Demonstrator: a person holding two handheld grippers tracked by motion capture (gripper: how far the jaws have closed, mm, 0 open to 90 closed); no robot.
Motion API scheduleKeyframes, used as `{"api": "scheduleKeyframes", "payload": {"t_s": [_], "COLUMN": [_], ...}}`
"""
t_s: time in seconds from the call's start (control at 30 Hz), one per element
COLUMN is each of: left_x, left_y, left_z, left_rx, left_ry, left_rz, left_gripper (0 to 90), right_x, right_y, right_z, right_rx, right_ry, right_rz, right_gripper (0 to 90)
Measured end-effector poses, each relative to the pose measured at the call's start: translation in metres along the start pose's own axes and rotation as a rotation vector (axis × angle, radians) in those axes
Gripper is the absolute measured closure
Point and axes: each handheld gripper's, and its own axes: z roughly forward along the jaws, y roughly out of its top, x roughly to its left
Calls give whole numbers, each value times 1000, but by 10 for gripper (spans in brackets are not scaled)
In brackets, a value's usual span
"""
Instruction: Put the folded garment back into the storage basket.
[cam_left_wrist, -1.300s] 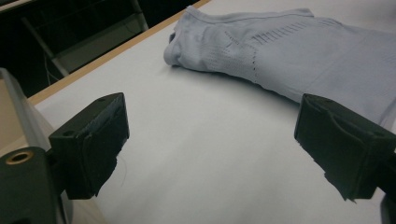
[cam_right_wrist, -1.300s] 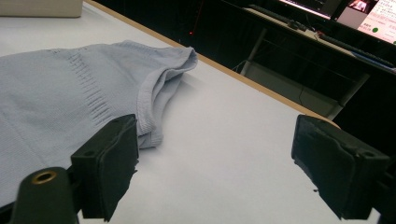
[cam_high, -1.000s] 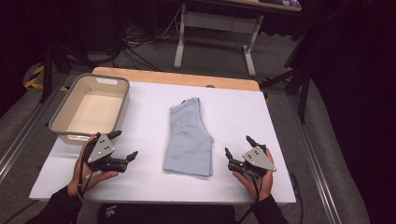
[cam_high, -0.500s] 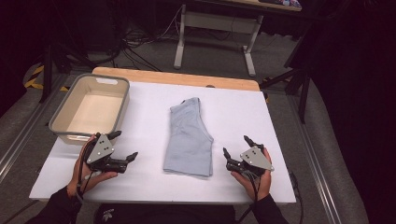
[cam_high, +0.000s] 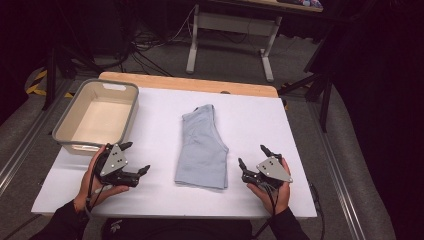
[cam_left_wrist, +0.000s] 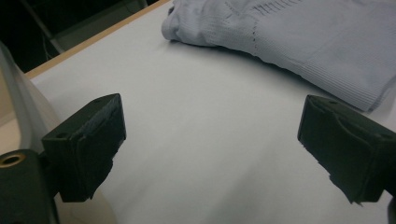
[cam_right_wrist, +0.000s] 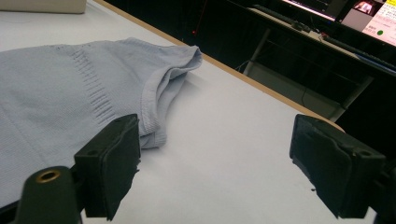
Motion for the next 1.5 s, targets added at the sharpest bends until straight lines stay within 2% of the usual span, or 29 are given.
{"api": "scheduleKeyframes", "payload": {"t_s": [0.37, 0.5, 0.53, 0.57, 0.6, 0.7, 0.9, 1.1, 1.13, 1.23, 1.3, 1.43, 1.5], "left_x": [-8, -10, -12, -12, -13, -15, -18, -21, -23, -27, -29, -31, -32], "left_y": [4, 3, 3, 3, 3, 5, 8, 13, 15, 19, 20, 26, 27], "left_z": [7, 9, 12, 12, 14, 16, 23, 31, 33, 41, 47, 56, 58], "left_rx": [18, 27, 39, 39, 42, 45, 55, 53, 53, 56, 74, 89, 93], "left_ry": [-28, -42, -53, -53, -58, -60, -72, -94, -94, -125, -144, -170, -168], "left_rz": [15, 9, 16, 16, 26, 28, 44, 37, 33, -6, -15, -44, -43], "left_gripper": [91, 92, 95, 95, 95, 95, 95, 95, 96, 102, 103, 106, 112], "right_x": [-4, -3, -1, -1, 3, 7, 14, 17, 20, 23, 26, 33, 34], "right_y": [1, 2, 5, 5, 8, 10, 15, 23, 28, 32, 36, 39, 39], "right_z": [-2, 2, 9, 9, 16, 23, 37, 47, 54, 63, 70, 88, 92], "right_rx": [-17, -11, 1, 1, 6, 16, 43, 39, 35, 40, 47, 89, 107], "right_ry": [-12, -1, 22, 22, 39, 61, 30, 22, 25, 47, 56, 84, 85], "right_rz": [0, 8, 24, 24, 1, 1, -28, -24, -25, -26, -17, 0, 10], "right_gripper": [190, 227, 237, 237, 241, 240, 234, 231, 230, 228, 225, 208, 199]}}
